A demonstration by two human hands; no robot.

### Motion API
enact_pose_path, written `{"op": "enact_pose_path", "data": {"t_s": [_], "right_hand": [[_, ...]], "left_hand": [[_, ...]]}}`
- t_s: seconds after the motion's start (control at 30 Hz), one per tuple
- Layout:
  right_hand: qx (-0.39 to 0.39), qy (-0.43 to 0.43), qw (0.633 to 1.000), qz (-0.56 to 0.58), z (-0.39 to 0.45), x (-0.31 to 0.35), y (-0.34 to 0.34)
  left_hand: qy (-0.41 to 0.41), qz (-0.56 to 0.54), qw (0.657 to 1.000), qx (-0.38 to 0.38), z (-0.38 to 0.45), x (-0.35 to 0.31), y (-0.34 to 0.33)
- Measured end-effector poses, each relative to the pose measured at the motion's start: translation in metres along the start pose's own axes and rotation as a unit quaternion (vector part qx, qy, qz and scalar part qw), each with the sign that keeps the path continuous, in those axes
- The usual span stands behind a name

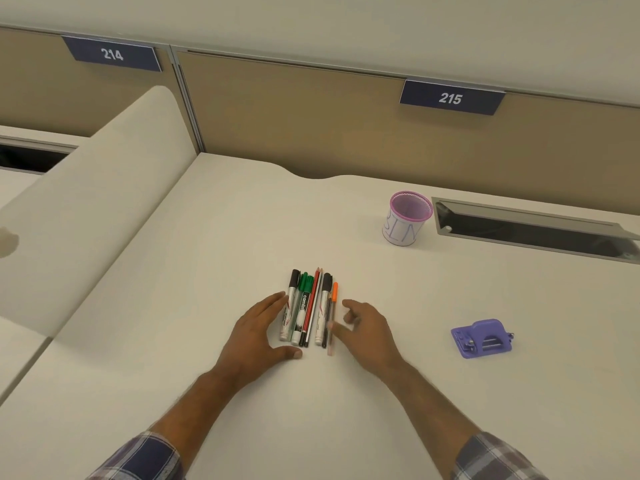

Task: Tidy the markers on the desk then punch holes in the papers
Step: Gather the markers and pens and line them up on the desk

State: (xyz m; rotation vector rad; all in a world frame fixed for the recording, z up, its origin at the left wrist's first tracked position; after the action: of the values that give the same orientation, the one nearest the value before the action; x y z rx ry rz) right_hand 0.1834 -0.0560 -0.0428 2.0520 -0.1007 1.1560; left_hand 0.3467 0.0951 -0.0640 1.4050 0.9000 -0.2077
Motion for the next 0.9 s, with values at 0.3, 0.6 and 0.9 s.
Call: {"op": "enact_pose_path", "data": {"t_s": [0.3, 0.6, 0.9], "right_hand": [[0.024, 0.069, 0.984, -0.164, -0.011, -0.013, -0.017], [-0.043, 0.076, 0.983, -0.161, -0.004, -0.008, -0.025], [-0.03, 0.076, 0.983, -0.166, -0.003, -0.008, -0.029]], "left_hand": [[-0.03, 0.016, 0.999, -0.011, 0.008, -0.001, 0.002], [-0.043, 0.017, 0.999, -0.019, 0.015, 0.003, 0.001], [-0.048, 0.001, 0.998, -0.03, 0.014, 0.003, 0.0]]}}
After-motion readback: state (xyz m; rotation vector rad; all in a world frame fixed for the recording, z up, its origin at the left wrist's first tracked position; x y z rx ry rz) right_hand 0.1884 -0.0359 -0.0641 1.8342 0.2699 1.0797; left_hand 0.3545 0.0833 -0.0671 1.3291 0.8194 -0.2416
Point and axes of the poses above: each hand's wrist, its own z-axis towards the middle knuckle, its own y-axis out of the back of the hand, x = y × z, the point moved 4 cm from there along z, towards the middle knuckle, and after that the axes turned 8 degrees about x, right-handed, at the moved point
